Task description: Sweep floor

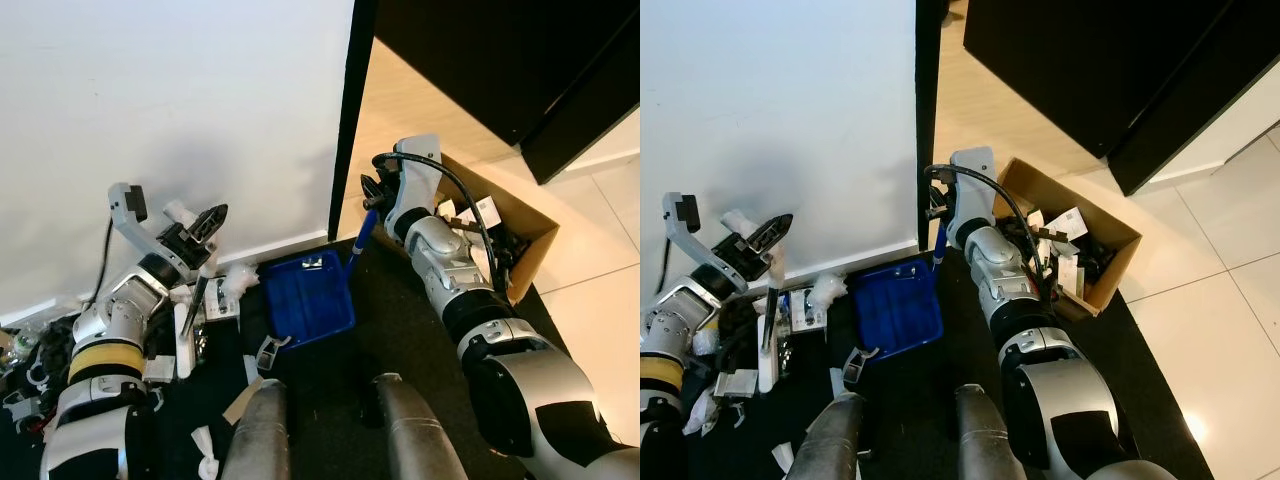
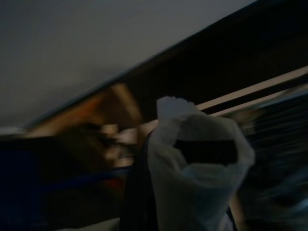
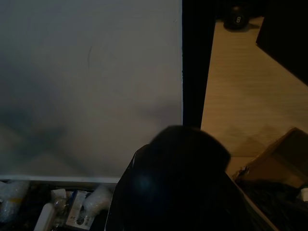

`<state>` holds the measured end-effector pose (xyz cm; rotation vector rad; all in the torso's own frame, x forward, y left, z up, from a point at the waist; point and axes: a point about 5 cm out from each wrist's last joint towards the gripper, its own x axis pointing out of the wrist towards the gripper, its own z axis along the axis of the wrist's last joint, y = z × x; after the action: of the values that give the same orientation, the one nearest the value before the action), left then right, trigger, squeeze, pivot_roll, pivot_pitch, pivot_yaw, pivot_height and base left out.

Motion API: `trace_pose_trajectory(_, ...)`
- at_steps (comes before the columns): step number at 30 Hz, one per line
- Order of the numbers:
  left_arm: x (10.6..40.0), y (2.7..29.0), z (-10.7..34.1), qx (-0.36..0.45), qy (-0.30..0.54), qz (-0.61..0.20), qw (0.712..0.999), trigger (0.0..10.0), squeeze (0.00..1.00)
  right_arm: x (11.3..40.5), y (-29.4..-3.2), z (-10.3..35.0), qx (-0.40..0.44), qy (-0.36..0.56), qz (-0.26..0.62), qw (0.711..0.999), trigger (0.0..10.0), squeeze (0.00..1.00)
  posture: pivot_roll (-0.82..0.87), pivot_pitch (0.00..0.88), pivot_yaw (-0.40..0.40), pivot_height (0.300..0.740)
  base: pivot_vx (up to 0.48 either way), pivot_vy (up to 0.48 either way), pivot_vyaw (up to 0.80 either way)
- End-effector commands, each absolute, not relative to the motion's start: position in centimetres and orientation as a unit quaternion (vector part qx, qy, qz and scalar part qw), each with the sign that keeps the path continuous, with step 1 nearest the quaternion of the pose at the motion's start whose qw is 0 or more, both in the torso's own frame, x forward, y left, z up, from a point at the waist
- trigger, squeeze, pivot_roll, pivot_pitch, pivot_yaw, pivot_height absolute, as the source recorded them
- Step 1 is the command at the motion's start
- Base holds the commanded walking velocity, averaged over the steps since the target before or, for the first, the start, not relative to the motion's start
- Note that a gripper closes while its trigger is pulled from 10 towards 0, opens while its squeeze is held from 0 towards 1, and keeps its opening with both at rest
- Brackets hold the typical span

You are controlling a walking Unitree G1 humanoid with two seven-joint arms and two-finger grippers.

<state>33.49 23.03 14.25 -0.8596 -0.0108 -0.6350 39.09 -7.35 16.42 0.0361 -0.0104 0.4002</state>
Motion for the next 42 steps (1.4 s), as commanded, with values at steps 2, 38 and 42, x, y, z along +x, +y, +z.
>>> trace_pose_trajectory(2, 33.7, 21.1, 16.1, -0.454, -0.054, -0.374, 0.807, 10.0, 0.00, 38.1, -7.1, 13.4, 0.037, 0.057, 0.208, 0.976, 10.0, 0.00, 0.07, 0.377, -0.032, 0.740, 0.000, 0.000, 0.00)
trace_pose_trajectory(38, 28.1, 19.5, 28.0, -0.340, -0.123, -0.539, 0.761, 10.0, 0.00, 38.0, -6.3, 13.5, 0.045, 0.054, 0.219, 0.973, 10.0, 0.00, 0.12, 0.367, -0.025, 0.740, 0.000, 0.000, 0.00)
trace_pose_trajectory(42, 27.4, 21.4, 29.4, -0.301, -0.135, -0.522, 0.786, 10.0, 0.00, 38.0, -6.2, 13.5, 0.046, 0.055, 0.221, 0.973, 10.0, 0.00, 0.13, 0.366, -0.025, 0.740, 0.000, 0.000, 0.00)
